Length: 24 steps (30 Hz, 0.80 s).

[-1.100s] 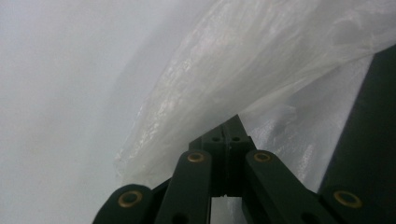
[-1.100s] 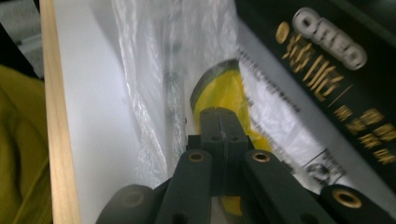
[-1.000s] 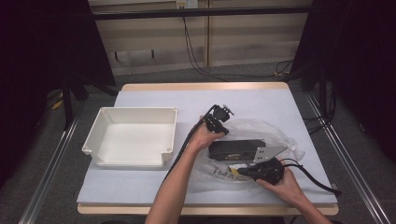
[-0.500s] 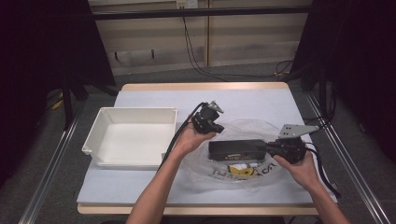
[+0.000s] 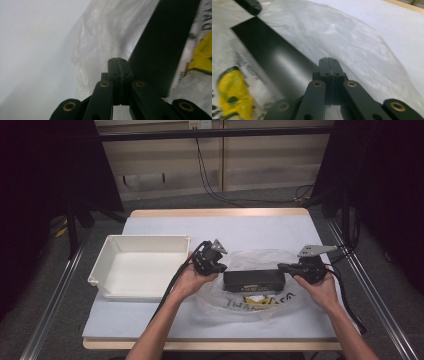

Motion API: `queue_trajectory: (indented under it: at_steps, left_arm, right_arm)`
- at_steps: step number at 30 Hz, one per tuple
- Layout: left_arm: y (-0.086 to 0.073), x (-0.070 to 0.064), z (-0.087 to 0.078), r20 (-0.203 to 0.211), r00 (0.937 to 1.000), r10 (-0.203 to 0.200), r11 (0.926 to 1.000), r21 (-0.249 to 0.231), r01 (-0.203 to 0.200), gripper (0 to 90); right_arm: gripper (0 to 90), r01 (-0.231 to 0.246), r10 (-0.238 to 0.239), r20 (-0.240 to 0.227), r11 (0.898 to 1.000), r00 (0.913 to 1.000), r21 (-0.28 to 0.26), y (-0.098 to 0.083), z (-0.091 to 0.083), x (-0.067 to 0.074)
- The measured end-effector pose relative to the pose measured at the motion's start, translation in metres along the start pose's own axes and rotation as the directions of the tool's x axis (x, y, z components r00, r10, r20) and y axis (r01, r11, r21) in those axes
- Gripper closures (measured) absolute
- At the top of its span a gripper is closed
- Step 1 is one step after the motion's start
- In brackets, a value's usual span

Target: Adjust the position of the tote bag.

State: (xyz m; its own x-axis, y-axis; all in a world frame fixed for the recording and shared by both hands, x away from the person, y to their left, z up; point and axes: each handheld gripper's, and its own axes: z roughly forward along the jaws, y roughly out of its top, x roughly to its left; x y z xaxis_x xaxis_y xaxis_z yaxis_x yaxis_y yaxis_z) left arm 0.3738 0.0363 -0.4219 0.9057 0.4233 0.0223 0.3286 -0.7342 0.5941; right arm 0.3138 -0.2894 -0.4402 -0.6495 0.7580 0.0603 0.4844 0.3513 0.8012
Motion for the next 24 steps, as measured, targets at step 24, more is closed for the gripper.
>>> queue_trajectory:
  at_steps: [24]
  left_arm:
    - [-0.006,0.004,-0.002,-0.008,0.9998,-0.017,0.9993,-0.034,0.017,90.0]
  right_arm:
    - [90.0,-0.08,0.08,0.108,0.997,0.9909,-0.004,-0.03,-0.009,-0.023]
